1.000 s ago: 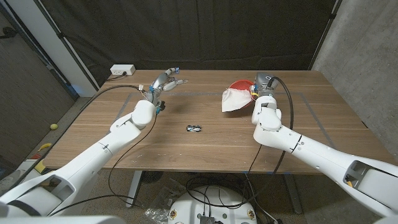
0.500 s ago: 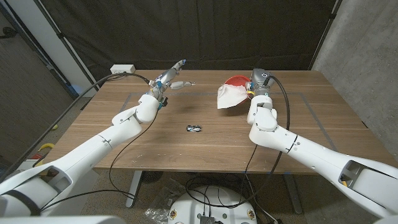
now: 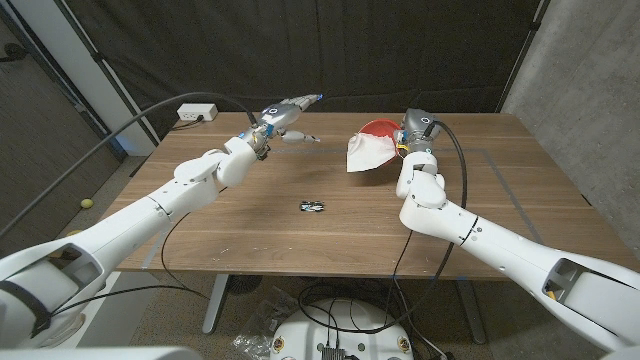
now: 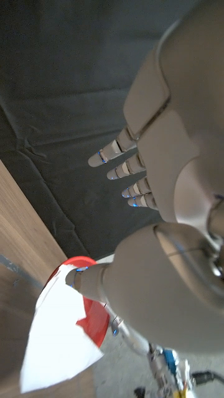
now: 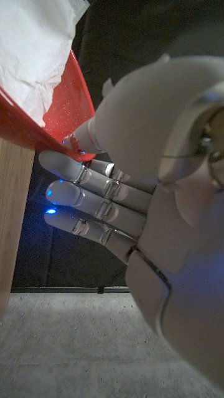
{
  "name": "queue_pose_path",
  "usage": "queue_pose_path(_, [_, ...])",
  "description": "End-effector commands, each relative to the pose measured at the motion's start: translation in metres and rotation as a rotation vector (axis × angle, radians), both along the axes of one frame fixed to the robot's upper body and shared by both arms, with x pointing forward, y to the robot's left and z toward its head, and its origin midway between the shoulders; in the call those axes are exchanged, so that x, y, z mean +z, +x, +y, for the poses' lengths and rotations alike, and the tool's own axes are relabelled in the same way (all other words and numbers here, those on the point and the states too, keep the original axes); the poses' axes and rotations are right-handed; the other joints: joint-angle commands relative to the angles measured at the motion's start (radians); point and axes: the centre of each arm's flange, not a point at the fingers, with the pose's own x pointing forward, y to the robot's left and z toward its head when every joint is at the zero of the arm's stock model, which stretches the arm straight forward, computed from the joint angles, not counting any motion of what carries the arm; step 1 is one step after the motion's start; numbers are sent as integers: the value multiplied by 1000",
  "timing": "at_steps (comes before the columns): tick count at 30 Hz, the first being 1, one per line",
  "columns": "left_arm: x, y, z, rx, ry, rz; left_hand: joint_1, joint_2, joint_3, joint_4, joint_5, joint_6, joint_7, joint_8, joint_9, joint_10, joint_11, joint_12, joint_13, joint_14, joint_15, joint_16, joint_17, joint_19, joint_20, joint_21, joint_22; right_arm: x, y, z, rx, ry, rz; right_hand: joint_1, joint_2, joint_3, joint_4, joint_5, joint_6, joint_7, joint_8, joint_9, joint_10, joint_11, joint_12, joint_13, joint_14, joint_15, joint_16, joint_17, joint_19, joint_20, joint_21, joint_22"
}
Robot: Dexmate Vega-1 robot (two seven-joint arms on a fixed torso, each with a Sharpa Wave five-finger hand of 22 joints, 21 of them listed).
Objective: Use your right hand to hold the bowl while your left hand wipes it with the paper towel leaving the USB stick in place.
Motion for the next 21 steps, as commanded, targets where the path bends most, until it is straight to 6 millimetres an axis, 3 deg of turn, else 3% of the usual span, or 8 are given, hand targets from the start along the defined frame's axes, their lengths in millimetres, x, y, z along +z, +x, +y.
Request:
queue_pose_path(1, [11, -6, -24, 27, 295, -53, -1, -10, -12, 1, 5, 18, -27, 13, 3, 12, -14, 12, -1, 1, -30, 4, 4, -5, -1, -2, -2, 6, 0, 4, 34, 39, -16, 34, 25, 8, -1, 1, 51, 38, -7, 8, 3, 3, 6, 4, 7, -3, -7, 5, -1, -114, 5, 1])
queue_pose_path(12, [17, -4, -50, 69, 495, -86, 7, -8, -26, 5, 10, 70, -43, 36, 4, 77, -35, 34, -6, 60, -55, 27, 9, 20, -10, 11, -7, 8, -5, 6, 93, 32, -69, 33, 25, 9, 1, 1, 55, 35, -21, 13, 0, 3, 2, 4, 17, -3, -20, 21, -3, -115, 5, 1])
queue_pose_path(21, [18, 0, -63, 69, 539, -153, 28, -5, -29, 0, 14, 98, -56, 47, 3, 106, -40, 38, -9, 79, -71, 33, 11, 33, -13, 17, -11, 11, -11, 2, 152, 58, -94, 31, 24, 9, 1, 0, 55, 33, -30, 22, 3, 2, -1, 3, 18, -3, -41, 32, -6, -116, 5, 1])
